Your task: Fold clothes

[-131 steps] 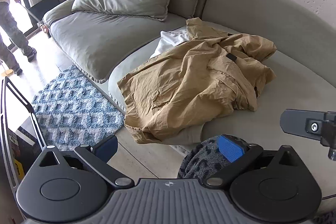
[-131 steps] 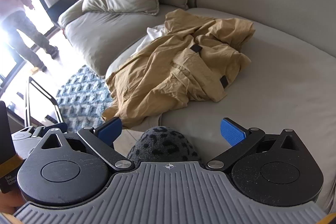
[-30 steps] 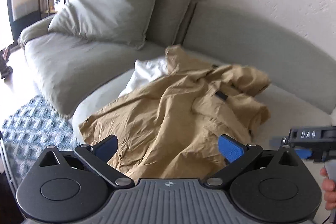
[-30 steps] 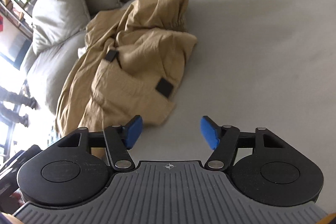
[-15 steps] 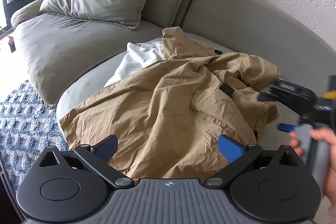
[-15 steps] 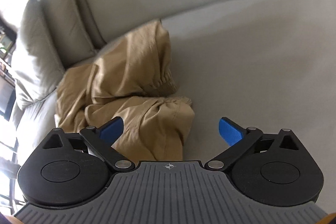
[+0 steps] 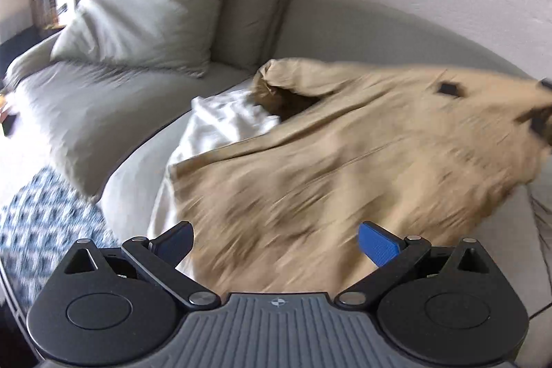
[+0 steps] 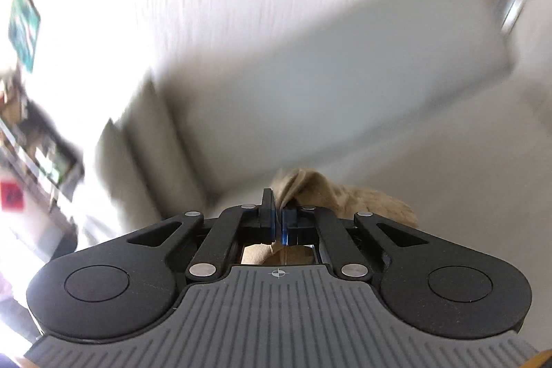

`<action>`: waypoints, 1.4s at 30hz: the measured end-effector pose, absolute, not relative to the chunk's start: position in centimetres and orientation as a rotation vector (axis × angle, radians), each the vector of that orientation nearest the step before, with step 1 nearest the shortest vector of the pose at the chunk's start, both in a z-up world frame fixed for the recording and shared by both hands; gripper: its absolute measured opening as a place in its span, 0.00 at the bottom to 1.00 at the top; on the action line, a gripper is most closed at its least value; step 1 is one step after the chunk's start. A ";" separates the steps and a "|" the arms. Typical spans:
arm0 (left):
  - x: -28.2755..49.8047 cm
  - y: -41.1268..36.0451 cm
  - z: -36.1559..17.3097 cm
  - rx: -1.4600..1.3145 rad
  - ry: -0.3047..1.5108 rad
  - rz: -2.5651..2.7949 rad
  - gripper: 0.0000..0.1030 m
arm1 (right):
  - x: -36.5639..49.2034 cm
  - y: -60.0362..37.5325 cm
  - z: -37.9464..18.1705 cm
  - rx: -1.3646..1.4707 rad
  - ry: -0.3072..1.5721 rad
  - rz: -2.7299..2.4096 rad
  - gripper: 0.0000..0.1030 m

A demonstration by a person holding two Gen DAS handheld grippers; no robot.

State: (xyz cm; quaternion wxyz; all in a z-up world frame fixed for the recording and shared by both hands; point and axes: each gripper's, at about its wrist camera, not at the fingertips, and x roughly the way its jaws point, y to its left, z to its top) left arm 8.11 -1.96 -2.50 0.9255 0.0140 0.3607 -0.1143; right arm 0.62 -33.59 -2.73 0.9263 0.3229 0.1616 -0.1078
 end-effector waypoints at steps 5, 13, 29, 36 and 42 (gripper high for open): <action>5.2 -4.4 -1.1 0.063 0.710 -0.343 0.99 | -11.4 -34.2 0.8 0.518 0.244 -0.354 0.05; 1.3 -9.9 -2.2 0.196 0.749 -0.464 0.99 | -18.2 -31.6 -7.4 0.560 0.719 -0.198 0.51; -2.0 -15.3 -3.3 0.294 0.790 -0.560 0.99 | -27.0 -40.9 -12.6 1.183 0.460 -0.368 0.78; -1.8 -15.9 -3.7 0.296 0.810 -0.570 0.99 | -26.8 -41.7 -18.7 1.625 0.538 -0.281 0.76; -1.3 -15.3 -4.0 0.277 0.824 -0.552 0.99 | -24.9 -40.9 -21.7 1.800 0.482 -0.335 0.79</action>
